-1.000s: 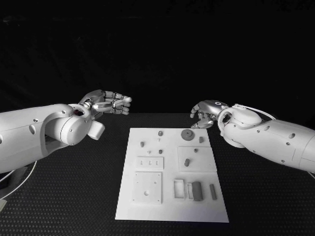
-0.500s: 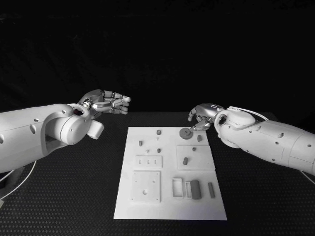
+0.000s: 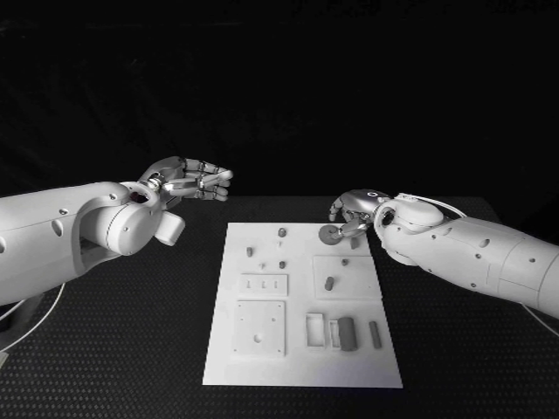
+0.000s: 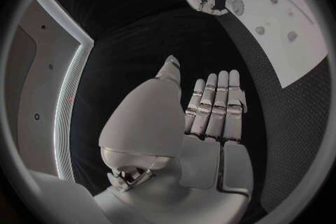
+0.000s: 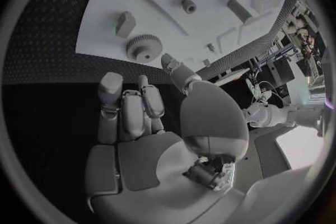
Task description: Assemble the parts on the task board
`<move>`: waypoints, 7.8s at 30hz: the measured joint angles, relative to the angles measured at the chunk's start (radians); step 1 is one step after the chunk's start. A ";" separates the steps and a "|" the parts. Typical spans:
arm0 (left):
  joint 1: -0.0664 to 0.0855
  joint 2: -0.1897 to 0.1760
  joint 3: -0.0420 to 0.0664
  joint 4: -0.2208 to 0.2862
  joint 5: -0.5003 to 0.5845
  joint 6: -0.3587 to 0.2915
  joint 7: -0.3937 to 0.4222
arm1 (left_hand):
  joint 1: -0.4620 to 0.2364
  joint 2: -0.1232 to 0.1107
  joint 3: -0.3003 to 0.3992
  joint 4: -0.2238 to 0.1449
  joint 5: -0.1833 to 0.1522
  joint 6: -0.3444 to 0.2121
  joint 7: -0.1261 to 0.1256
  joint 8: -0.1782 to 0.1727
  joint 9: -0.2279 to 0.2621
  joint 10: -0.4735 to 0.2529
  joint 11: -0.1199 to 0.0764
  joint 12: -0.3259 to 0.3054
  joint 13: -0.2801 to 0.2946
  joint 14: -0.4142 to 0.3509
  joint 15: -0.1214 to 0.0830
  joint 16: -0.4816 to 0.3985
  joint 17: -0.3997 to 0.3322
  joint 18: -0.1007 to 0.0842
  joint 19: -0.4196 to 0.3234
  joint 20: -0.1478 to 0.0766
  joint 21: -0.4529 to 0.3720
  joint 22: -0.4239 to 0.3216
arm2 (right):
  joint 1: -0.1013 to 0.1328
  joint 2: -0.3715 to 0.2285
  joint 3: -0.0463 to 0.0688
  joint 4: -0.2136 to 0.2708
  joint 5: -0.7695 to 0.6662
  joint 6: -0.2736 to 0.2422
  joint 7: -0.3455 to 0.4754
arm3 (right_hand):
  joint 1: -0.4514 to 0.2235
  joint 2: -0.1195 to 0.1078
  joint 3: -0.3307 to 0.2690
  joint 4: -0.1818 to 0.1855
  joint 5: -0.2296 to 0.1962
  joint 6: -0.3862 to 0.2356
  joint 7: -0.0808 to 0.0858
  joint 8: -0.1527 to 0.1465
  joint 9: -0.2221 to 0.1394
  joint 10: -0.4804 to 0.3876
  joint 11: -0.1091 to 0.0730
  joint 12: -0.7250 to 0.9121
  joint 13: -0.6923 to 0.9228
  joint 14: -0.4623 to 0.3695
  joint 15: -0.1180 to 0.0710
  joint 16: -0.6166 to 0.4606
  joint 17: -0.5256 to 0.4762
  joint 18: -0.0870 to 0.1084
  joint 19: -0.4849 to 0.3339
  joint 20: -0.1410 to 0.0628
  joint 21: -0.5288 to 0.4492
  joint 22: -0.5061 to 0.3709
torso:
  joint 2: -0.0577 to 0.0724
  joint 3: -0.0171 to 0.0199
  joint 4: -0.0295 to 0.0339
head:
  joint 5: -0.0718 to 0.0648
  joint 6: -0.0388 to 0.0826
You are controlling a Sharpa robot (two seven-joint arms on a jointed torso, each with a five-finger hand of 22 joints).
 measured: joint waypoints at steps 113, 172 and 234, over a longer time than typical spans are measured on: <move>0.001 -0.020 0.001 0.022 -0.004 0.001 -0.001 | 0.000 0.000 0.000 0.000 0.000 0.000 0.000 -0.004 0.000 0.000 0.000 0.000 -0.001 0.000 0.000 -0.004 0.003 0.000 0.004 -0.004 -0.004 -0.001 | -0.032 0.062 -0.025 -0.102 -0.051 -0.007 0.039 | 0.080 0.025 -0.001 -0.043 0.000 -0.028 0.053 -0.012 -0.007 -0.134 0.044 -0.092 -0.026 -0.056 0.055 -0.011 -0.098 -0.023 -0.028 0.020 -0.015 0.000 | -0.001 0.0065 -0.0039 | 0.001 -0.041; 0.002 -0.044 0.001 0.038 -0.006 -0.001 -0.003 | 0.000 0.000 0.000 0.000 0.000 0.000 0.000 -0.004 0.000 0.000 0.000 0.000 -0.001 0.004 -0.004 -0.008 0.004 0.000 0.004 -0.004 -0.008 -0.001 | -0.004 0.043 -0.015 0.137 -0.199 -0.167 -0.078 | 0.082 0.081 -0.005 -0.042 -0.004 0.088 -0.009 0.054 0.011 -0.102 0.012 -0.042 -0.027 -0.037 0.022 -0.006 -0.078 -0.021 -0.020 0.019 -0.015 0.000 | -0.002 0.0052 -0.0040 | 0.003 -0.020; 0.002 -0.026 0.001 0.022 -0.010 -0.002 -0.005 | 0.000 0.000 0.000 0.000 0.000 0.000 0.000 -0.004 0.000 0.000 0.000 0.000 -0.002 0.003 -0.003 -0.008 0.005 -0.001 0.004 -0.004 -0.008 -0.002 | -0.044 0.234 -0.047 -0.005 -0.307 -0.142 -0.120 | 0.071 0.070 0.000 -0.036 0.001 0.089 -0.004 0.043 0.026 -0.098 0.009 -0.046 -0.038 -0.038 0.023 -0.006 -0.083 -0.021 -0.013 0.020 -0.015 0.000 | 0.000 0.0072 -0.0027 | 0.020 -0.027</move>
